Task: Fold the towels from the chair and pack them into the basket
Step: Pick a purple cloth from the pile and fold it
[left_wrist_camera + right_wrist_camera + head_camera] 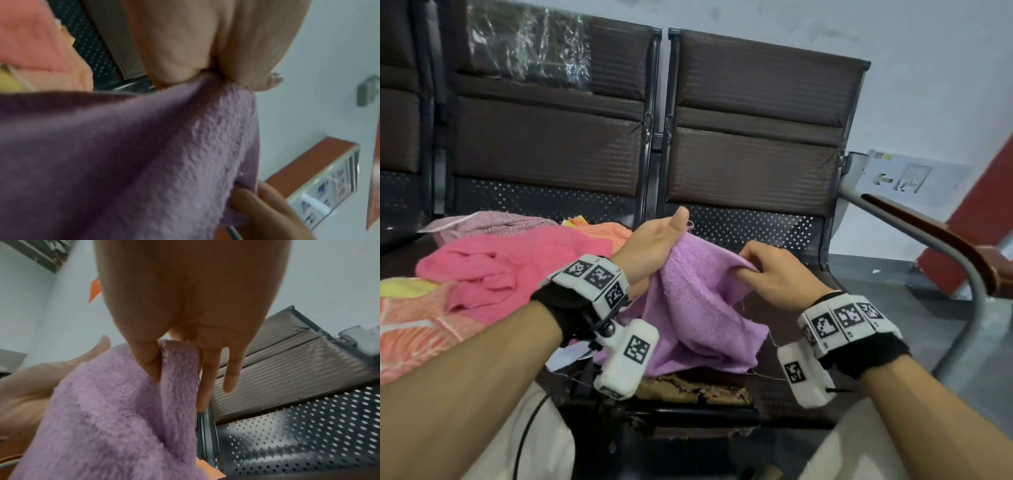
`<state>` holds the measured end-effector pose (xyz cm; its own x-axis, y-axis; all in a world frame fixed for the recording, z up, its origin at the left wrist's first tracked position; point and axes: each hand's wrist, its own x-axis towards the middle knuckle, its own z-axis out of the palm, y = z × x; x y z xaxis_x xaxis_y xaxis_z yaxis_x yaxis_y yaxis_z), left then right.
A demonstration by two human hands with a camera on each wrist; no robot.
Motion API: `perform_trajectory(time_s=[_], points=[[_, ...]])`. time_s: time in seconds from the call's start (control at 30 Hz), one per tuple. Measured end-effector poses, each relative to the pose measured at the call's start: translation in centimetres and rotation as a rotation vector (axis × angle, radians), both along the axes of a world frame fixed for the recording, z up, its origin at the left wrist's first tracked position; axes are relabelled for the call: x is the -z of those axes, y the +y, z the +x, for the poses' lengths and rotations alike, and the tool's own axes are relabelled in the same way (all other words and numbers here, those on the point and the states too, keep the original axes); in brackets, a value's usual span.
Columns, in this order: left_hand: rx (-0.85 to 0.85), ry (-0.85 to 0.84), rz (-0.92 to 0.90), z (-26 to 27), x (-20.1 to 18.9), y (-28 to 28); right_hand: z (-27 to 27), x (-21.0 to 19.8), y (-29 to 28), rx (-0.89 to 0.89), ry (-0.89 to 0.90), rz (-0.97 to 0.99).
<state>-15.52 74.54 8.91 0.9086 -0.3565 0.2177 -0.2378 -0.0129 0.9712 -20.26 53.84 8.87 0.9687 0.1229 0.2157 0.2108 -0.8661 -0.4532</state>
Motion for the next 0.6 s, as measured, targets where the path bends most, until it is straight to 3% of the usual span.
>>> perform_trajectory(time_s=[0.13,0.3,0.43,0.53,0.6], points=[[0.069,-0.311,0.427,-0.6,0.3,1.0,-1.2,-0.3,-1.2,0.037,-0.017,0.047],[0.165,-0.487,0.733,-2.0,0.2,2.4,-3.2,-0.3,-1.2,0.108,-0.009,0.116],[0.154,-0.588,0.863,-3.7,-0.9,2.1,-4.3,-1.4,-0.4,0.151,-0.004,0.011],[0.103,-0.657,0.876,-4.3,-3.1,2.2,-4.9,-4.3,0.2,0.19,-0.034,-0.085],[0.033,-0.671,0.842,-4.5,-5.5,2.6,-5.2,-7.0,0.7,0.222,-0.08,-0.04]])
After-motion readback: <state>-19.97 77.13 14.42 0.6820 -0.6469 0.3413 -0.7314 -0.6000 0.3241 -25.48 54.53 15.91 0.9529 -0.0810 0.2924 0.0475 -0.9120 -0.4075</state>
